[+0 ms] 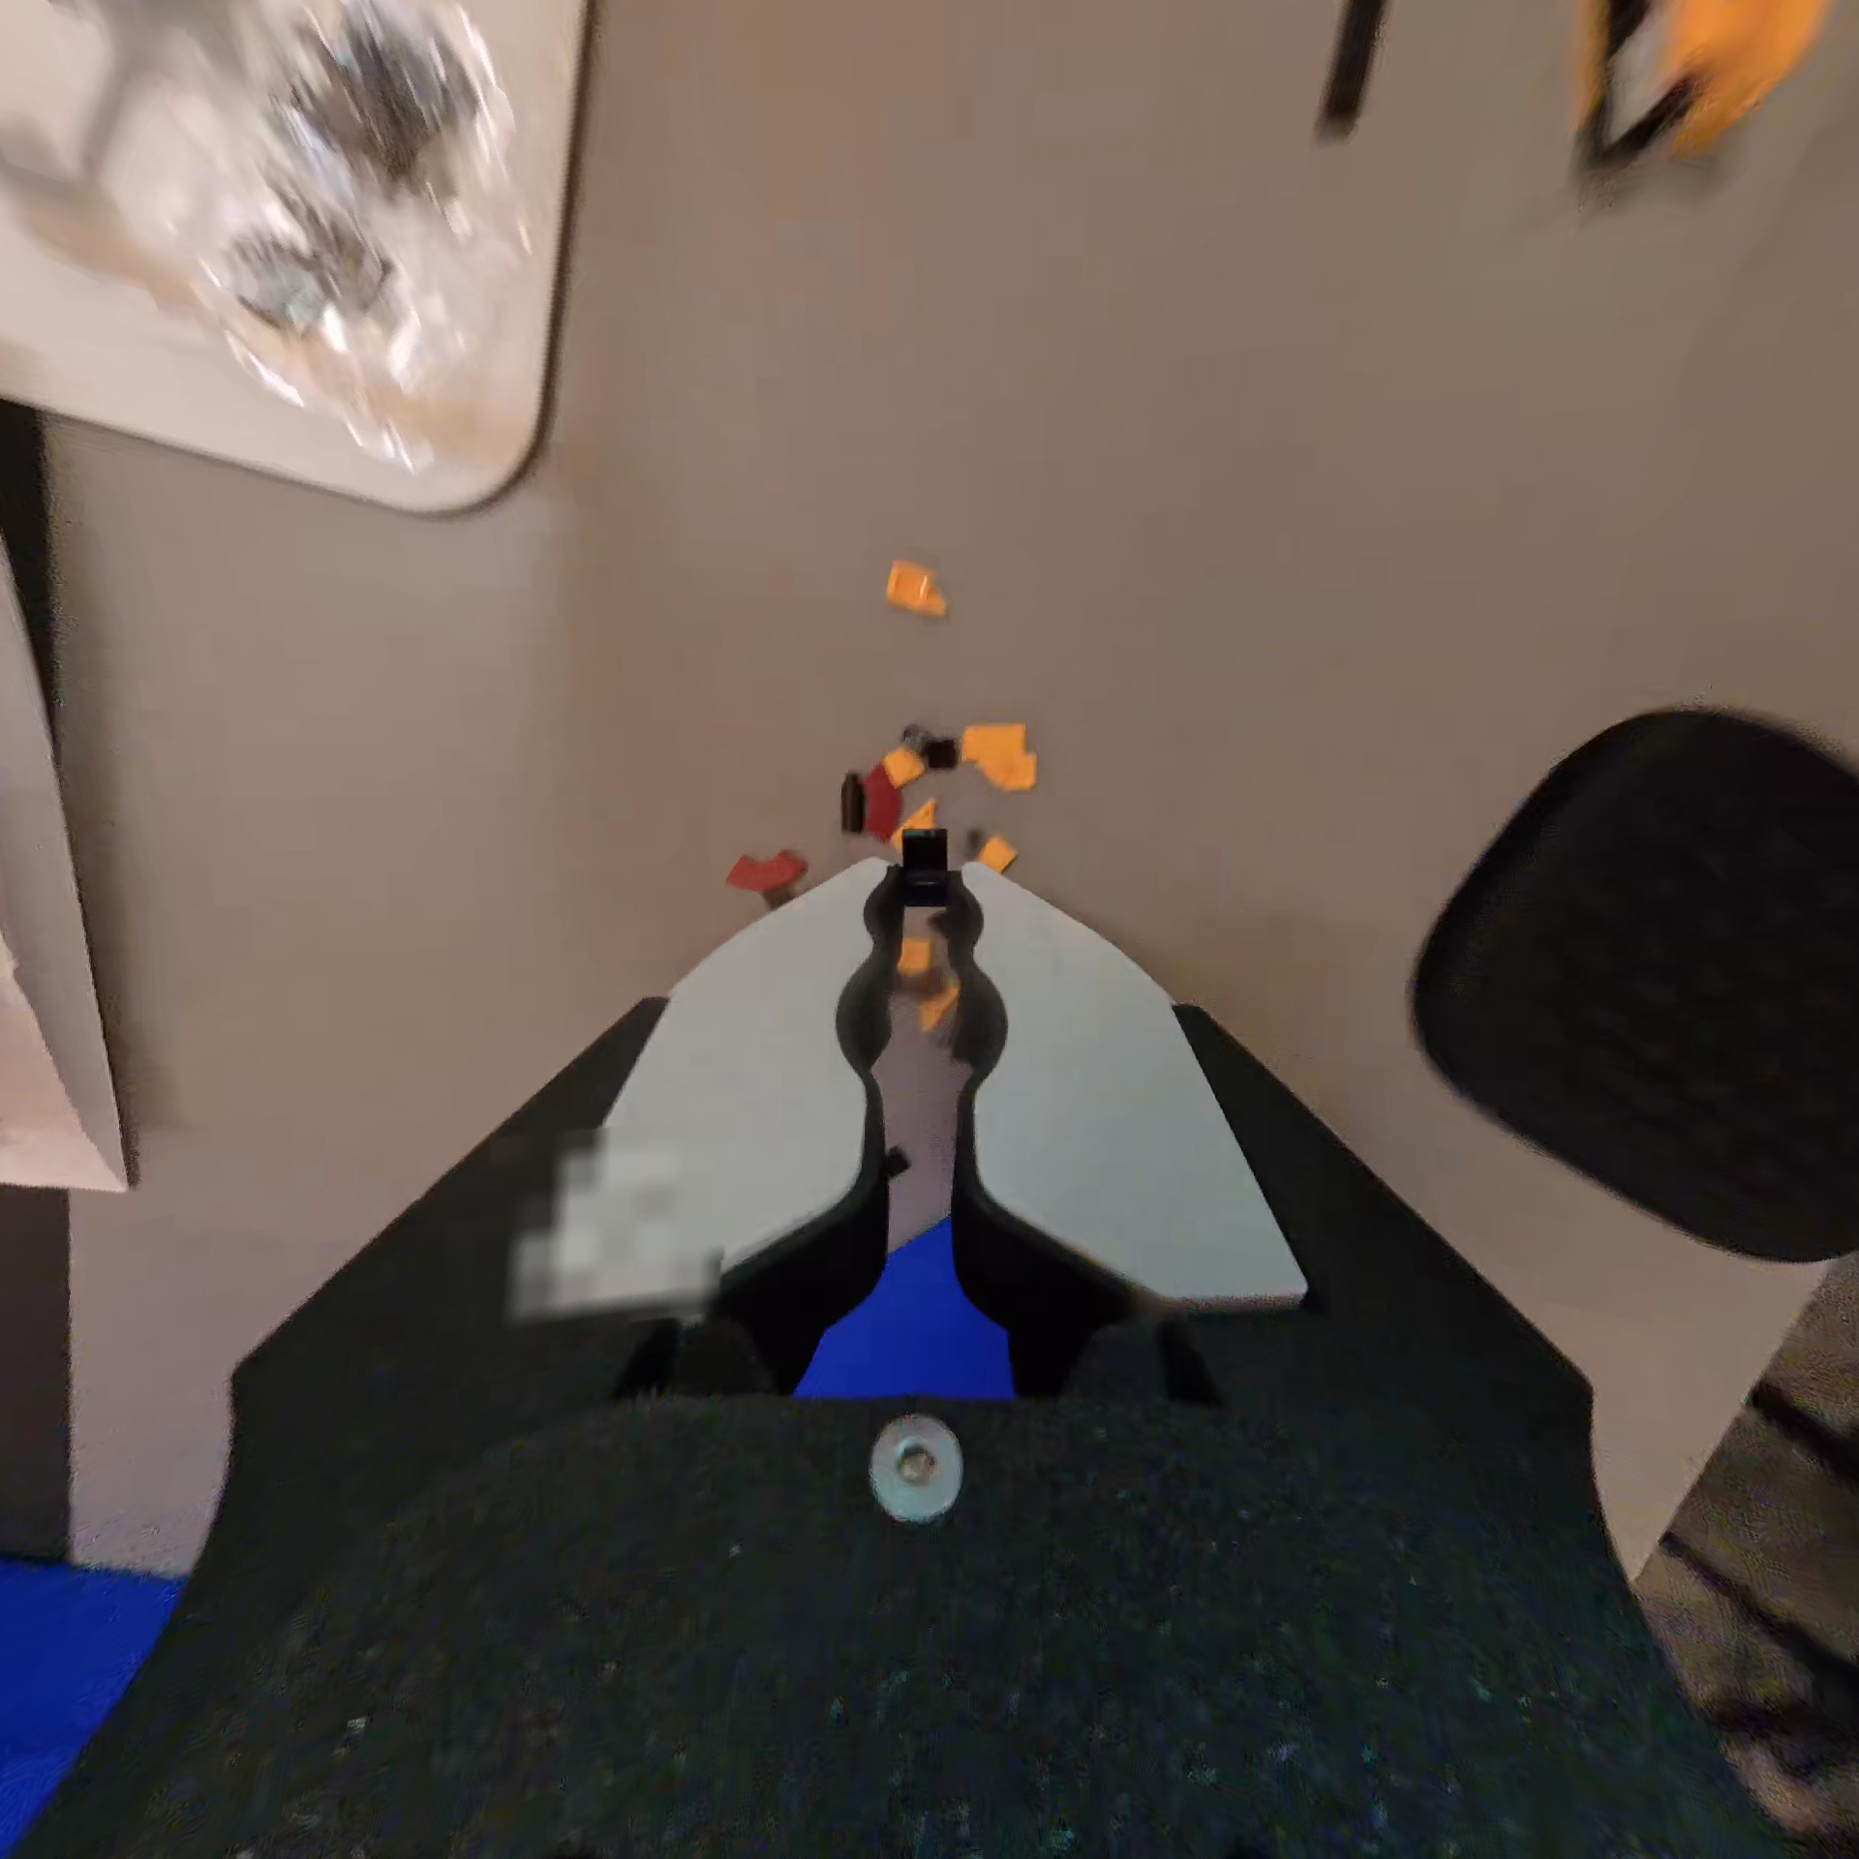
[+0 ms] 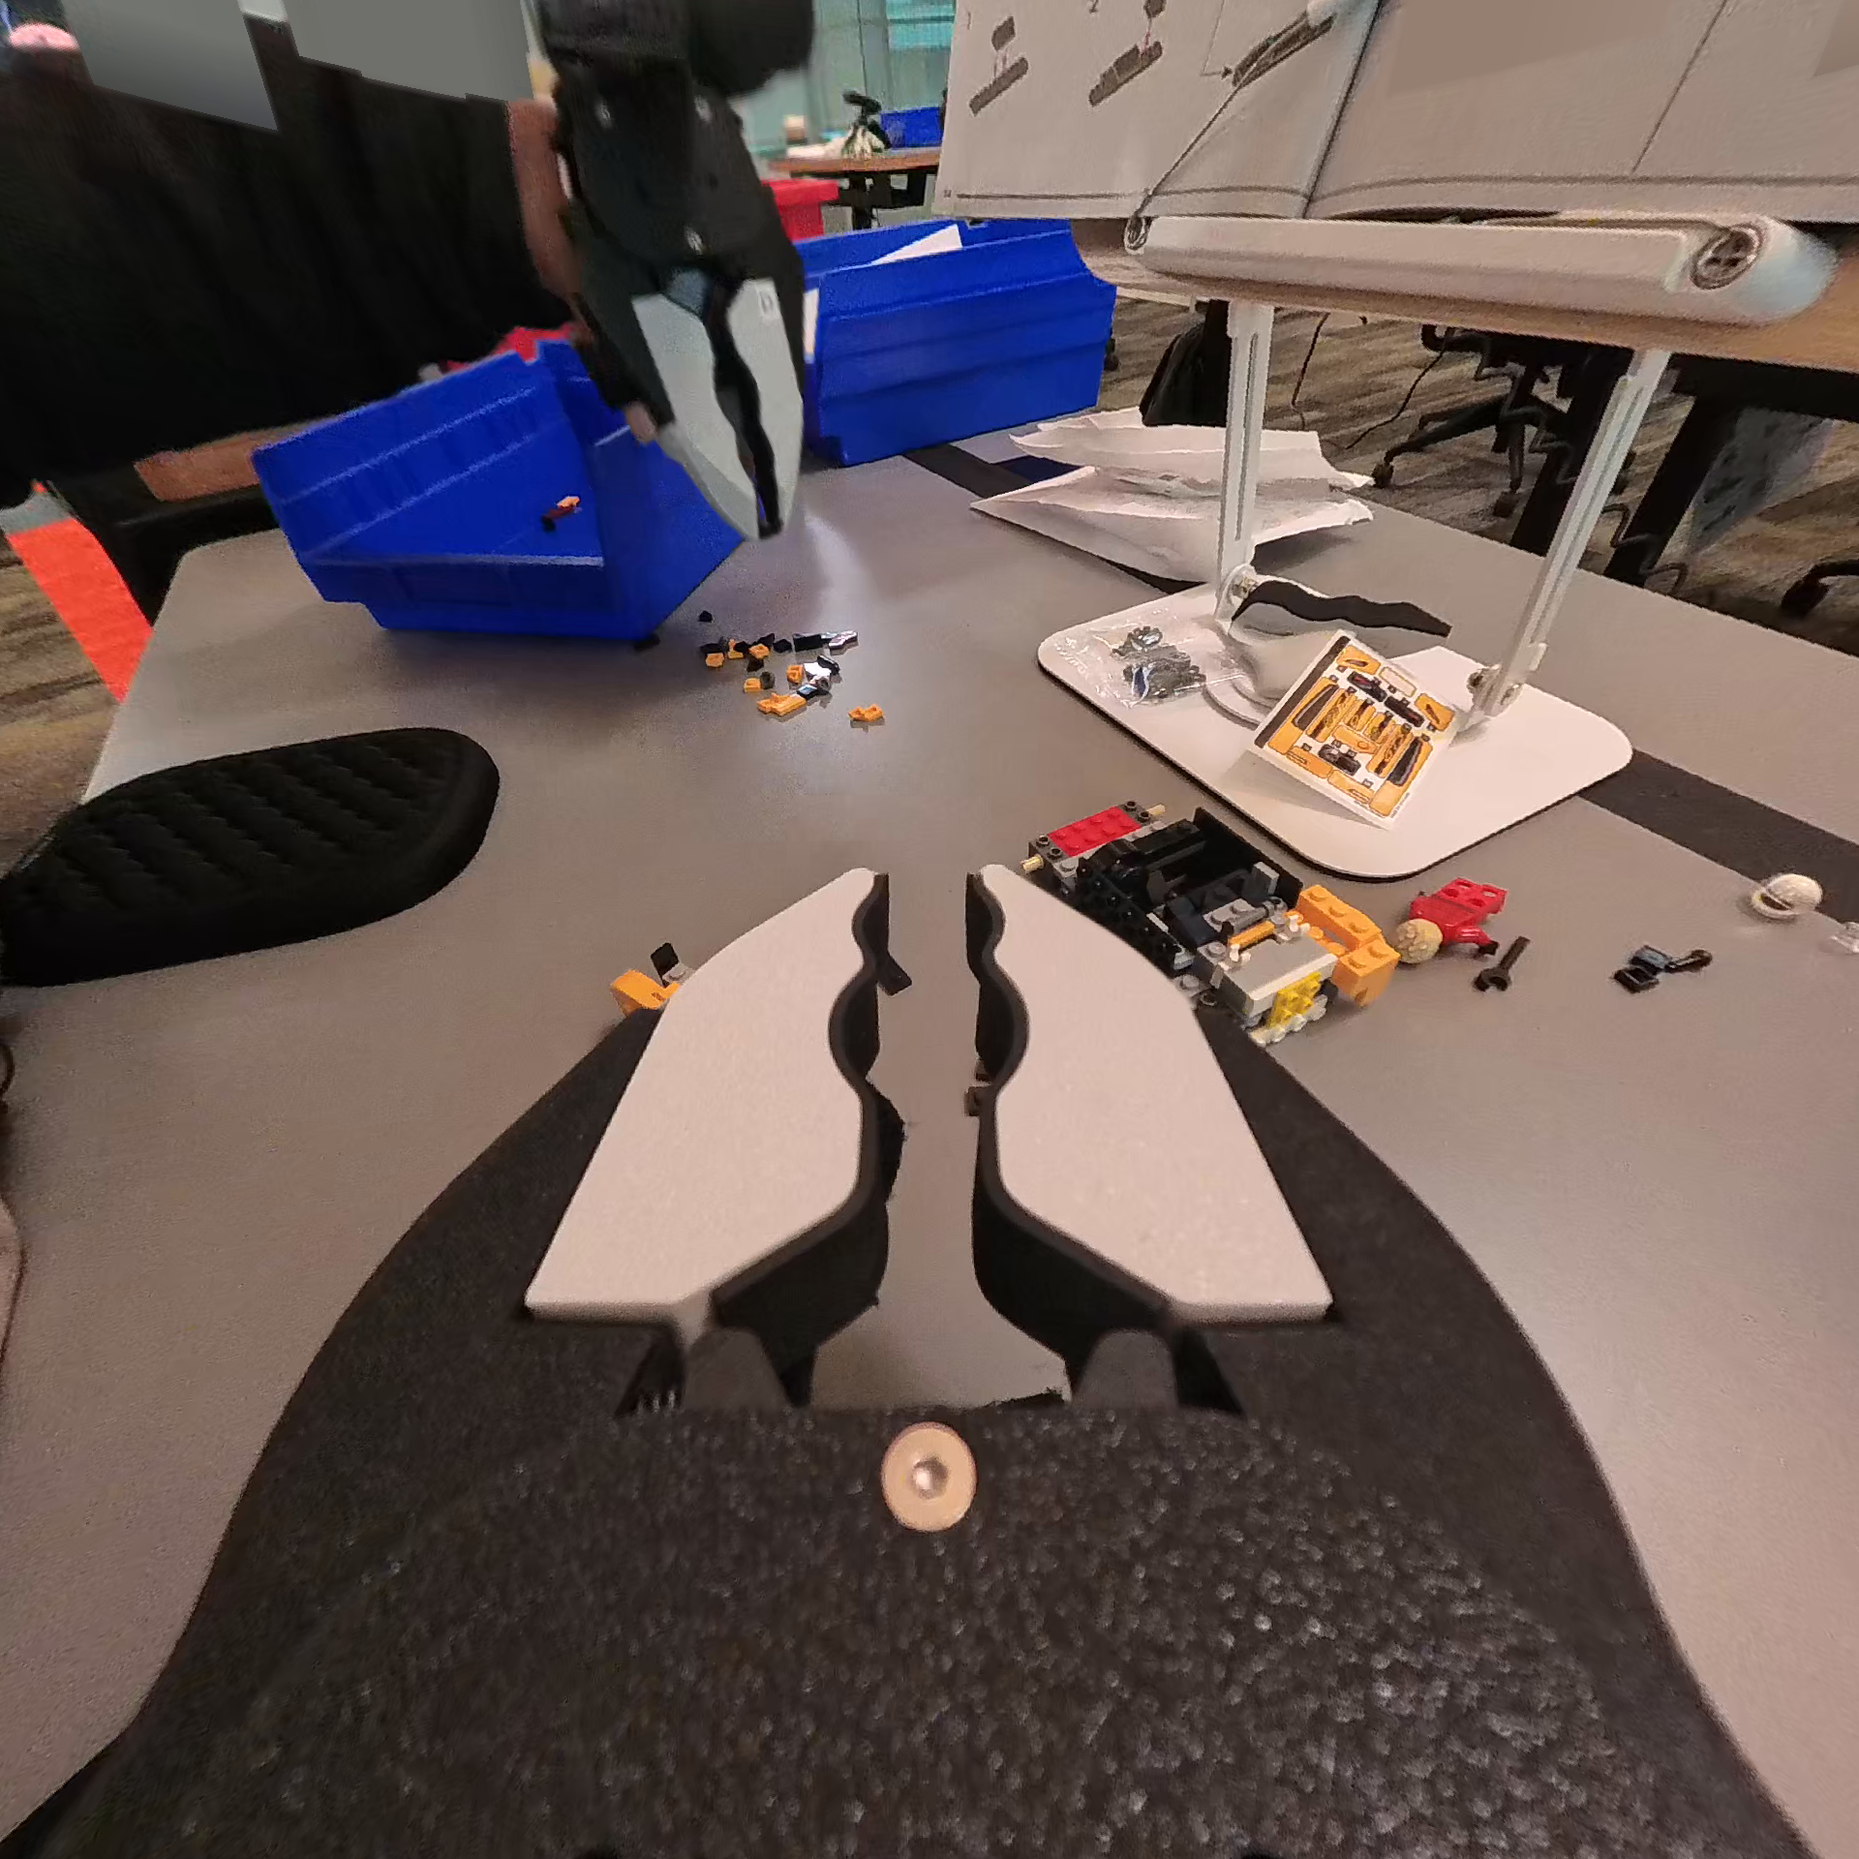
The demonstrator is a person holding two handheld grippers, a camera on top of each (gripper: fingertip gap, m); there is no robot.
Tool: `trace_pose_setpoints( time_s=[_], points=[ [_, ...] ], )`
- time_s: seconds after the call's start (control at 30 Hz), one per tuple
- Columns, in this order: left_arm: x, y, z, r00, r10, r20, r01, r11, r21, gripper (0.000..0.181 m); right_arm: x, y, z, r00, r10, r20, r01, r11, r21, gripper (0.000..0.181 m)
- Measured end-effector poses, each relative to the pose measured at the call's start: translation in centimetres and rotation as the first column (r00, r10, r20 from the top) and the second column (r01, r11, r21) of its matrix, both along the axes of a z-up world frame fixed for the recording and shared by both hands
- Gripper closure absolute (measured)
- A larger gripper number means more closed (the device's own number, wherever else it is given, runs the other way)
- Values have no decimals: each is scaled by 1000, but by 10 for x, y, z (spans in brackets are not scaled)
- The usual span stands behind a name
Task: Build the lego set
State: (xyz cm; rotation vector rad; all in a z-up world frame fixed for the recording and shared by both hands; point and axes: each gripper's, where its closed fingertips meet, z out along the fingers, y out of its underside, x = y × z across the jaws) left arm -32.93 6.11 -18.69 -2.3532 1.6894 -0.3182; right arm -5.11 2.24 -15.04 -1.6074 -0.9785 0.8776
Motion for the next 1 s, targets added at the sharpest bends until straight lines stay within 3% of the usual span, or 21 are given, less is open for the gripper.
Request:
trace_pose_setpoints(
  time_s=[0.13, 0.23, 0.4, 0.63, 0.83, 1.0],
  points=[
    [37, -19, 37, 977, 16, 214, -16, 1000, -1, 173, 2, 2, 3, 1000, -13, -9, 13, 1000, 8, 167],
    [75, -41, 37, 960, -2, 282, 10, 1000, -27, 173, 3, 2, 5, 1000, -21, -6, 21, 1000, 16, 167],
    [146, -73, -3, 967, -115, 227, 131, 990, -55, 173, 10, 8, 5, 998, -68, 20, 67, 997, 38, 167],
    [228, -67, -43, 970, -238, 53, 242, 965, -99, 174, 36, 29, 2, 981, -191, 40, 189, 981, 52, 167],
    [262, -52, -59, 947, -316, -49, 311, 946, -95, 173, 51, 41, 6, 967, -257, 0, 257, 966, 20, 168],
    [273, -51, -66, 939, -340, -45, 336, 938, -82, 168, 53, 43, 4, 963, -271, 2, 271, 962, 17, 168]
  ],
)
